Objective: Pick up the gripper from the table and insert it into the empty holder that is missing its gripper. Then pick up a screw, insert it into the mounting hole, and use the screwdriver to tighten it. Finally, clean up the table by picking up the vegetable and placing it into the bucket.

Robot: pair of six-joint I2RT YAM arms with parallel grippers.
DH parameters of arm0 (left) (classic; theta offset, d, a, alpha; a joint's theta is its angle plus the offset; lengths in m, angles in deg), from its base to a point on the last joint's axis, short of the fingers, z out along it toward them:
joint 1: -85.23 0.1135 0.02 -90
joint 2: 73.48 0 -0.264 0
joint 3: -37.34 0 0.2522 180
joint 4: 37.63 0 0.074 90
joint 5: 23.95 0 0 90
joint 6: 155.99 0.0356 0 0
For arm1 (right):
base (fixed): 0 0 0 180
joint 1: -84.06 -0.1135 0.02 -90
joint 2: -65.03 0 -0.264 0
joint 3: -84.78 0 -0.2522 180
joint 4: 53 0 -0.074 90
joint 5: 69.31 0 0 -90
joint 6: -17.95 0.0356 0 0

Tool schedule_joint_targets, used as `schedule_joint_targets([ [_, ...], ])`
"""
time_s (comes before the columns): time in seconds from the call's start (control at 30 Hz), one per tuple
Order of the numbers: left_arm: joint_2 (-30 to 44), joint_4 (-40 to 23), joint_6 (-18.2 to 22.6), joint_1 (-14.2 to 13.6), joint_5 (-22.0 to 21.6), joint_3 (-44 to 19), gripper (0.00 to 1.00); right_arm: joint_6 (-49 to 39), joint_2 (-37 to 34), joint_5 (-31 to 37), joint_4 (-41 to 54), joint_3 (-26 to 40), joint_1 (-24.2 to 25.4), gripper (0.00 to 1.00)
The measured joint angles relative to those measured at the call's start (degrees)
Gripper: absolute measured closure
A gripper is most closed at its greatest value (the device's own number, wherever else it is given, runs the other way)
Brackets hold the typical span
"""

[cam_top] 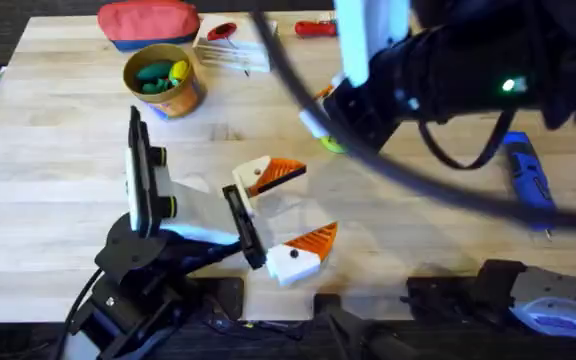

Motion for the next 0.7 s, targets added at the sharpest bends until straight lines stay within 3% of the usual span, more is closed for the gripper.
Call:
schedule_joint_targets([
  [0.27, 0.0, 0.0, 4.2, 0.0, 0.0, 0.0, 0.015, 4.1, -1.4, -0.8, -0.2, 0.0, -6.9, 0.997],
  [0.43, 0.0, 0.0, 7.4, 0.0, 0.0, 0.0, 0.015, 6.7, -1.5, -1.0, -1.0, 0.0, -8.0, 0.997],
  [0.7, 0.0, 0.0, 8.8, 0.0, 1.6, 0.0, 0.015, 9.8, -4.9, -3.8, -2.7, 0.0, -8.1, 0.997],
])
